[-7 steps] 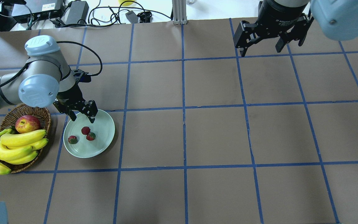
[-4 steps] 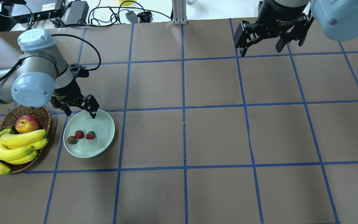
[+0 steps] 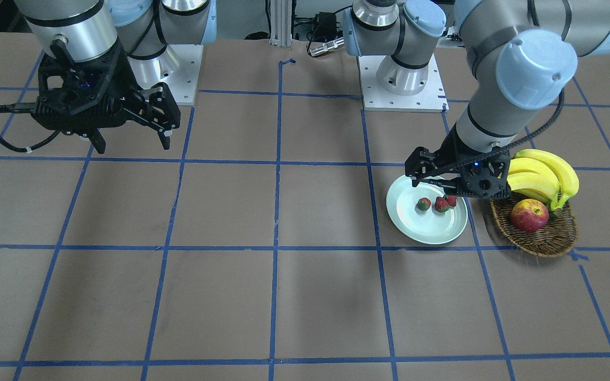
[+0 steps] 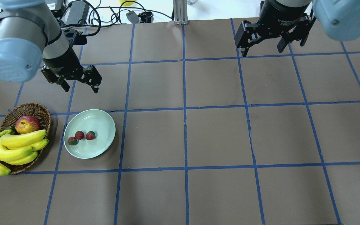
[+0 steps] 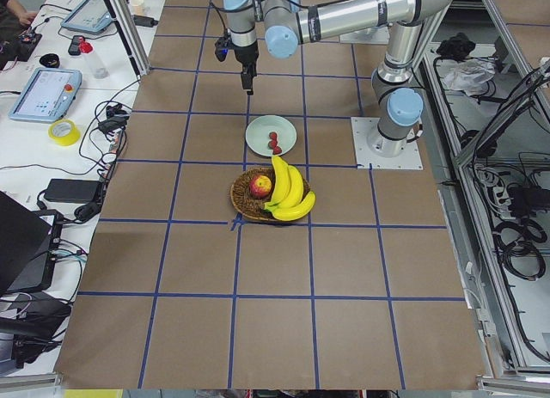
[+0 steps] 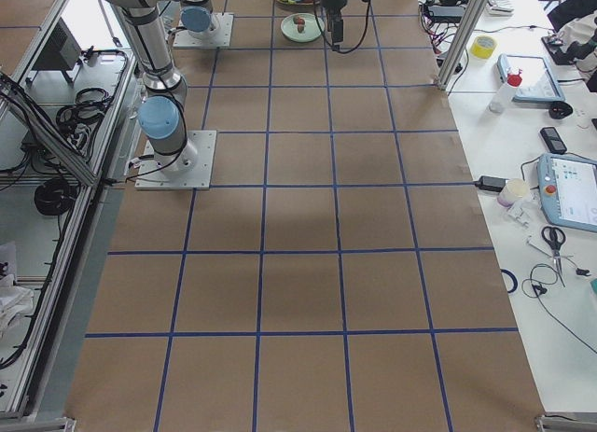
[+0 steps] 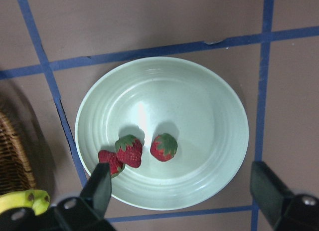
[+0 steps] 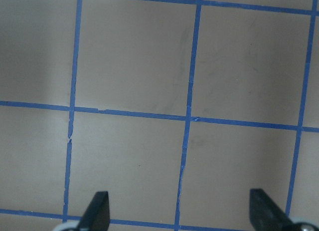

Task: Collect all strawberries into plate

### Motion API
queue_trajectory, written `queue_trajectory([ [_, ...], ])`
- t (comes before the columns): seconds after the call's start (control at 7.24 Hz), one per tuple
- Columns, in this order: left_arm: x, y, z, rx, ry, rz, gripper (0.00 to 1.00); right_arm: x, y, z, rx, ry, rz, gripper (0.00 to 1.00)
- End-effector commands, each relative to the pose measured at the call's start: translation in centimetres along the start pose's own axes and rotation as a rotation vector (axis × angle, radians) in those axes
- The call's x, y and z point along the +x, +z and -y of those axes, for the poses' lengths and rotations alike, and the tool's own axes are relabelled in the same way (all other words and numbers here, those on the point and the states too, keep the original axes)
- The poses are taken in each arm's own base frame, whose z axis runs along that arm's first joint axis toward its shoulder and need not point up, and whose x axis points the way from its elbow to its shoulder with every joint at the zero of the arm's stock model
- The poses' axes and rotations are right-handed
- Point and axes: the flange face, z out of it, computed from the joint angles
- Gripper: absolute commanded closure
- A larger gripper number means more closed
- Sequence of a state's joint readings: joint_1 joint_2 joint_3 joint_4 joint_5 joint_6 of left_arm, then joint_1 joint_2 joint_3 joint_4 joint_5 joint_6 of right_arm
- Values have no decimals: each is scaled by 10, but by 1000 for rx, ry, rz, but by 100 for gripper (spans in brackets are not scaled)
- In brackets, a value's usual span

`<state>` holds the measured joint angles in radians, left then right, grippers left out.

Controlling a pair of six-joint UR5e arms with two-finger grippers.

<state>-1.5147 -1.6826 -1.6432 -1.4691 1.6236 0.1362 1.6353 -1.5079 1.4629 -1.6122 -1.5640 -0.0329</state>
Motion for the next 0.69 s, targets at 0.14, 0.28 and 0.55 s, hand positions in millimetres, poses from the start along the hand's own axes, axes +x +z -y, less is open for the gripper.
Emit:
queue_trajectory([
  [0.14, 53, -64, -41, 89, 45, -10, 0, 0, 0, 0, 0, -1, 1, 0],
  [0.28, 55, -71, -55, 89, 49, -26, 0, 0, 0, 0, 0, 1, 1, 0],
  [0.55, 50, -85, -72, 91, 39, -9, 0, 0, 0, 0, -1, -1, -1, 0],
])
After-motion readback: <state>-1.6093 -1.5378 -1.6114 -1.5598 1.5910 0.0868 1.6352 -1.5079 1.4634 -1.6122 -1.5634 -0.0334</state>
